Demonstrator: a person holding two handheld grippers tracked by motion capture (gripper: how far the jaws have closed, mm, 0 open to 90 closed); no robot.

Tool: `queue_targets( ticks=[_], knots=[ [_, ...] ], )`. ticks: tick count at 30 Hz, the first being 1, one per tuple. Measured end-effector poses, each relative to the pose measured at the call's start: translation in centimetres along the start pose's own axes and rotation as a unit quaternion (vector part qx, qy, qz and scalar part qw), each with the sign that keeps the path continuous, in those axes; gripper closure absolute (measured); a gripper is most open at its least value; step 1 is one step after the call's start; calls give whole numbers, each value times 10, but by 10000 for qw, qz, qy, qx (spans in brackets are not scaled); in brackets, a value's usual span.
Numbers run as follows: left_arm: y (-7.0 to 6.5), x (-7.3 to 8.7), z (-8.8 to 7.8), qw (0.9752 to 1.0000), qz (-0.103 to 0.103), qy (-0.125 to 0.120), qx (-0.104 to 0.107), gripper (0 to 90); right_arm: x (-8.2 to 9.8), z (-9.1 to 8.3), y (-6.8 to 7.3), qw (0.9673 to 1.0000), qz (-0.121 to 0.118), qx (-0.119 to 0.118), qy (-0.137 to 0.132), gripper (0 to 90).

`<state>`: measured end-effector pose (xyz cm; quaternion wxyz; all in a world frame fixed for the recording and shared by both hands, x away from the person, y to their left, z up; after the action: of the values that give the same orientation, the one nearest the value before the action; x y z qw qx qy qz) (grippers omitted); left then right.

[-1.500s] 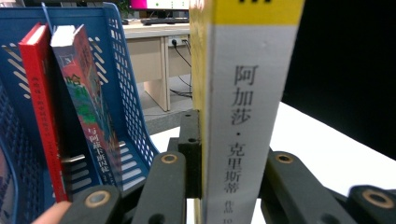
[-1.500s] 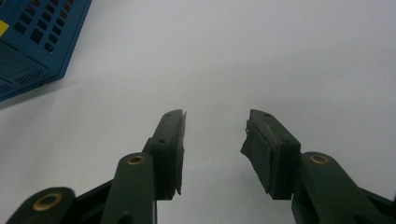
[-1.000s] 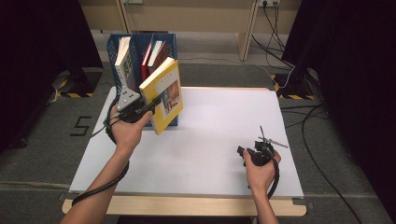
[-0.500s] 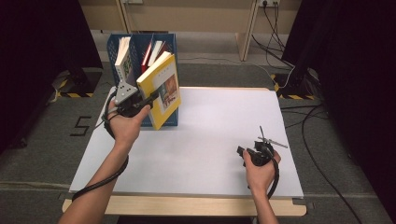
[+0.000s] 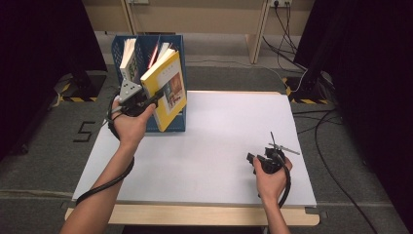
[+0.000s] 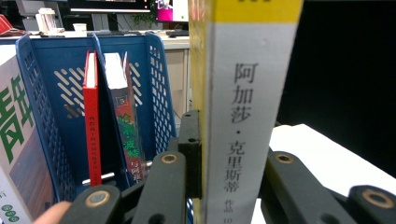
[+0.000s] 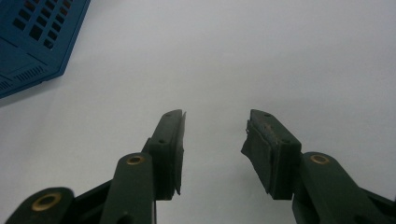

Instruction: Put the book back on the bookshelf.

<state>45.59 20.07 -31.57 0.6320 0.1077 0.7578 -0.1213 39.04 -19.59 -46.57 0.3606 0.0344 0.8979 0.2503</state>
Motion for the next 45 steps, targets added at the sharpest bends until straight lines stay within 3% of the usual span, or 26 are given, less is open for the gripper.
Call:
queue_targets(
  ticks=[14,45],
  knots=[
    [9,-4,11,9997,-83,27,-244,756,0,1,-1,10000,22,10,9,562],
    [12,-12,45,9981,-173,35,-585,756,1,1,0,10000,69,-15,15,560]
  ],
)
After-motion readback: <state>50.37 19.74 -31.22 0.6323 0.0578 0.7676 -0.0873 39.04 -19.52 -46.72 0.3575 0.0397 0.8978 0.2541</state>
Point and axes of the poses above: each handheld gripper's, and its own axes: z roughly forward along the jaws, x roughly out of its underside, y roughly to its left, the point moved 1 cm from there along z, roughly forward along the jaws, and after that the axes turned 7 degrees about -x, right-handed, at the moved point
